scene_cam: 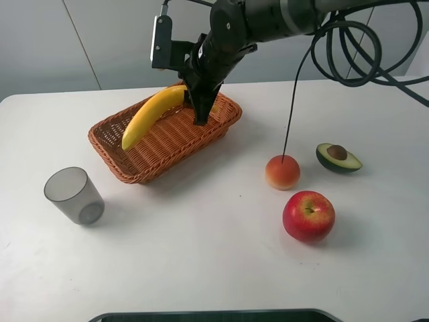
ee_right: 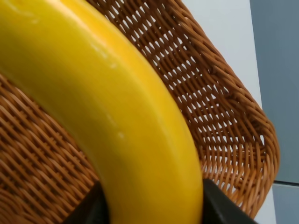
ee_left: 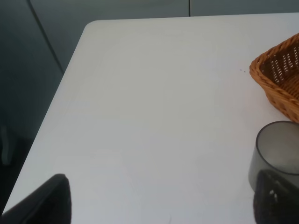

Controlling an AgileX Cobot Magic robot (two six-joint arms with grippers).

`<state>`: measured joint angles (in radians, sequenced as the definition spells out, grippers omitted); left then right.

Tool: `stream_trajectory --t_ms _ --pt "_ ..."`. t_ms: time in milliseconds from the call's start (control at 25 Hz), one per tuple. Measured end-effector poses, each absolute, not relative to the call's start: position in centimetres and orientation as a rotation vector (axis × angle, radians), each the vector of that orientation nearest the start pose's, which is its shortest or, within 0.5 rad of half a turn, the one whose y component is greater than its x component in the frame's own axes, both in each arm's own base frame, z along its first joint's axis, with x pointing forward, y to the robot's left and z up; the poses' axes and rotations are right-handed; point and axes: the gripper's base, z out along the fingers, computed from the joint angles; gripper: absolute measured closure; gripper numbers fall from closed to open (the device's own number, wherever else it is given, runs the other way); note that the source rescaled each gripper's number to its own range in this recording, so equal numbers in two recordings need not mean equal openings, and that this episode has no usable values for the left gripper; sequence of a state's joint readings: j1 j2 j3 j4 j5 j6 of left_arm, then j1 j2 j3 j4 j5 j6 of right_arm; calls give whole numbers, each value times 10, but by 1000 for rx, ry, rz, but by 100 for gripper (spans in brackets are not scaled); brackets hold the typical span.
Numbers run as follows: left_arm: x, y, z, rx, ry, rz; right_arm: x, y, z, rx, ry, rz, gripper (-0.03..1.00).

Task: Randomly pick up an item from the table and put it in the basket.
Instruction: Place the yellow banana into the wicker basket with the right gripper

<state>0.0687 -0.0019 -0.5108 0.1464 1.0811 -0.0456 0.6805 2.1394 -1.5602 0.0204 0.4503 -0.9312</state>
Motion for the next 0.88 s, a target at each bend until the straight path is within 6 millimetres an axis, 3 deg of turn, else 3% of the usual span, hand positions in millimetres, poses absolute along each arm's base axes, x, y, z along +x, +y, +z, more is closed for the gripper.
stream_trajectory --t_ms 360,400,560,640,720,880 --pt "-9 11 279 -127 2045 190 366 299 170 -1732 1750 -53 95" --pt "-9 11 279 -127 2045 190 366 300 170 -1727 1754 -49 89" --pt "-9 11 279 -127 2045 190 366 300 170 -1715 1764 -36 38" --pt "-9 11 279 -127 2045 190 366 300 170 -1708 1770 -28 20" --pt "-9 11 279 -127 2045 190 366 300 170 -1708 1770 -28 8" --pt "-9 11 279 -127 2045 190 365 300 174 -1697 1779 -20 -1"
